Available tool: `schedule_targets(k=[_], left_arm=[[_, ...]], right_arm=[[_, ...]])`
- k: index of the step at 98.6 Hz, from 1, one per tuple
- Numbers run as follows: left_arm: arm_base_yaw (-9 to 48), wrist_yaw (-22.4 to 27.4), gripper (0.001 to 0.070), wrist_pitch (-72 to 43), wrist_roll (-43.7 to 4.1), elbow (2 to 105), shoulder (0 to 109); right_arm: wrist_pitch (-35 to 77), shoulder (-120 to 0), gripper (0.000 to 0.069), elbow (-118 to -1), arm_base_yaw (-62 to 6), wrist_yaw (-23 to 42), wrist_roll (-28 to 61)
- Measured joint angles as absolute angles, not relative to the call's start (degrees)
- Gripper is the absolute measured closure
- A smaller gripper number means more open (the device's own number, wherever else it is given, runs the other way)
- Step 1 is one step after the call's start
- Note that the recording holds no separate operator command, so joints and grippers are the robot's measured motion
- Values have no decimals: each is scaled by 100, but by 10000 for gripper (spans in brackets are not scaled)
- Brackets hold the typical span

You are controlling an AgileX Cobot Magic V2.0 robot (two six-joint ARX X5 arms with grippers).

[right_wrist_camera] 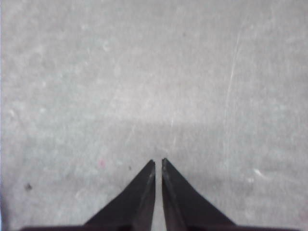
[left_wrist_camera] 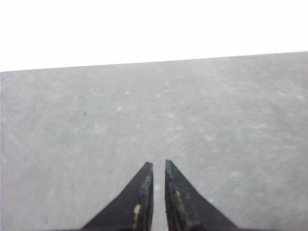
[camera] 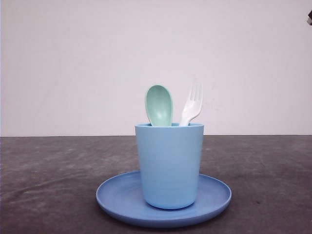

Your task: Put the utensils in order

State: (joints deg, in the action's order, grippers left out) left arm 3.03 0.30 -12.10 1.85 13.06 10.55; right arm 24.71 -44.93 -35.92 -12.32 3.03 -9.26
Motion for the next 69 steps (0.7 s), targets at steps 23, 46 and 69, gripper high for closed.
schedule_targets(k=[23, 46, 69], left_arm=[[-5, 27, 691, -1149, -34, 338, 150], [-14, 27, 691, -1050, -89, 185, 30], [-14, 30, 691, -1050, -89, 185, 30]], right_arm=[[2233, -4493, 667, -3592, -1232, 303, -926], [2237, -4493, 667, -3592, -1232, 305, -926], [2226, -4493, 667, -3592, -1232, 305, -926]])
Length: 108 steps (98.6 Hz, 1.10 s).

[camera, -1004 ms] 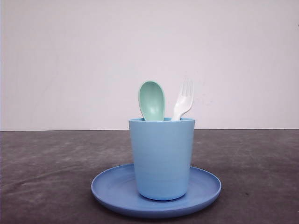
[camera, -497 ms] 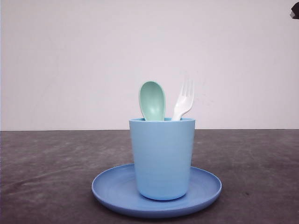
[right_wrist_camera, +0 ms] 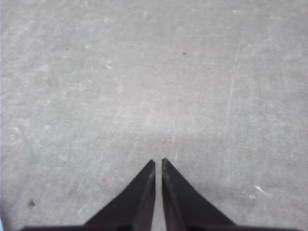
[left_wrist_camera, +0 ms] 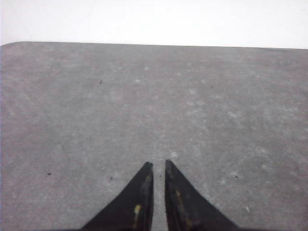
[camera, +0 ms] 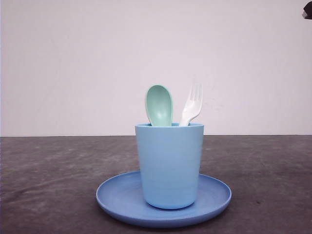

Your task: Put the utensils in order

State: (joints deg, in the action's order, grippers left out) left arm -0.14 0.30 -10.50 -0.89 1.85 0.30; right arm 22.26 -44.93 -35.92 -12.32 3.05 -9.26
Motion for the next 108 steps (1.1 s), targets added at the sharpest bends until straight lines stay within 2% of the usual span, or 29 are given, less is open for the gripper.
schedule_targets(k=[46, 60, 79, 108], left_arm=[[-14, 30, 691, -1050, -89, 185, 30], [-14, 27, 691, -1050, -89, 185, 30], [-14, 27, 691, -1050, -89, 185, 30], [-14, 27, 691, -1050, -89, 185, 30]], right_arm=[[2204, -4375, 667, -3562, -1177, 443, -825], [2191, -3564, 667, -3094, -836, 419, -639], [2187, -2126, 667, -1890, -283, 128, -576], [1761, -541, 667, -489, -252, -16, -576]])
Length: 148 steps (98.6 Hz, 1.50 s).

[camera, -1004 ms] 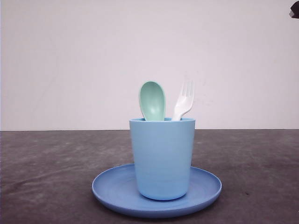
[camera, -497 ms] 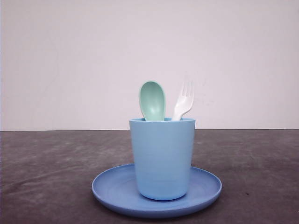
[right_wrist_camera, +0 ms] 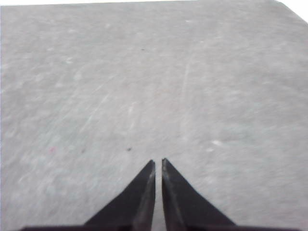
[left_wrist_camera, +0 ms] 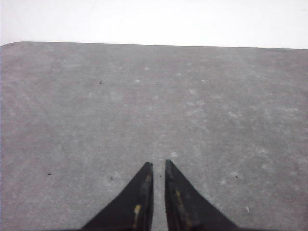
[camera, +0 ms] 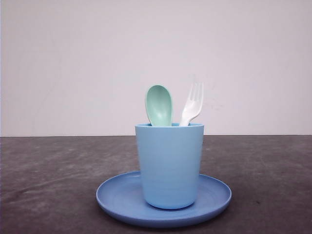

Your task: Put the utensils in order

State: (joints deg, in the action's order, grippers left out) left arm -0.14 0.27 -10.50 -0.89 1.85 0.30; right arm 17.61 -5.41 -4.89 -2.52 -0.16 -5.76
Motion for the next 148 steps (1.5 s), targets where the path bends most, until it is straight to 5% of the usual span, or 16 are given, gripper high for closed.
schedule_targets(k=[148], left_arm=[[-14, 30, 692, -1050, -89, 185, 30]], right_arm=[[961, -25, 667, -95, -421, -152, -574]])
